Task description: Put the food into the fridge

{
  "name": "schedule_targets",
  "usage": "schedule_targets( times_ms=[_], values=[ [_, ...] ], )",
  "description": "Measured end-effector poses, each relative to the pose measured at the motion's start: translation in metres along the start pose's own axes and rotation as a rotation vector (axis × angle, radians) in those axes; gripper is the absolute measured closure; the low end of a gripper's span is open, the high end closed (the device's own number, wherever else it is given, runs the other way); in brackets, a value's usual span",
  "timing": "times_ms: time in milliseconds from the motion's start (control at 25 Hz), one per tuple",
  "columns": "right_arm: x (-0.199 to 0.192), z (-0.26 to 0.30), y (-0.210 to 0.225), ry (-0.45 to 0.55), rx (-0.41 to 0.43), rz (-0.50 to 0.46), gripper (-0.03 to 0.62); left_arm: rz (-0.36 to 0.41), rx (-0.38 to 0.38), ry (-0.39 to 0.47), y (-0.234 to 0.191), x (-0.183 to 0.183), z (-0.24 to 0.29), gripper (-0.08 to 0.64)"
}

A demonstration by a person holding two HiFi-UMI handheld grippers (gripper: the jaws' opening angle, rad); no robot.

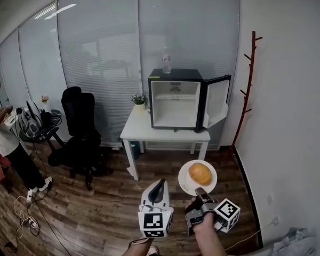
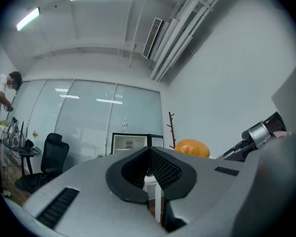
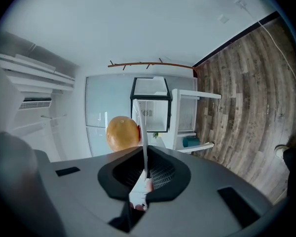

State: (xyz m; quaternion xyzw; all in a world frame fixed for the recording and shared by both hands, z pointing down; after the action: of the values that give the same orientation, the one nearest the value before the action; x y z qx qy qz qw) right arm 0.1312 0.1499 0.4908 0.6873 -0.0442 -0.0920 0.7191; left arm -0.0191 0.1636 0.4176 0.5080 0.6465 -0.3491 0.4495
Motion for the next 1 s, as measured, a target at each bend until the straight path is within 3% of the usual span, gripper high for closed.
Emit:
schedule_targets(
  times_ms=[560,800,1000],
  values=[
    [-0.065,0.132,-0.017,0.006,-0.003,-0.011,0.554,0.000,-0.019,0.020,-0.114,-0.022,0.087,0.531],
    [-0.080,0.164,-0.024,0.005,0.002,-0.011,0.554,-0.003,-0.035,0.026,-0.137,-0.030,0.112,0.531],
    [-0.069,0.197,-0.020,0.020,-0.003,-0.006,0.554,-0.004,-0.043,0.026,-0.144,-0.045,0.141,0.531]
  ],
)
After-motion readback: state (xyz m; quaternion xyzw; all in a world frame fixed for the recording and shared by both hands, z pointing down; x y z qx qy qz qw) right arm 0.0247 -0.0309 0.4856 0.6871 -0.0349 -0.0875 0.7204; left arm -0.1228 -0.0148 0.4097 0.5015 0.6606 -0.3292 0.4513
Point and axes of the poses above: the fingertips, and each gripper's own axes: z forward along the fingers, y to its right, x out of its top, the point moved 1 cm from there along -z, backward along the fingers, and after that the axes turned 11 degrees about y, right-handed, at the moved point
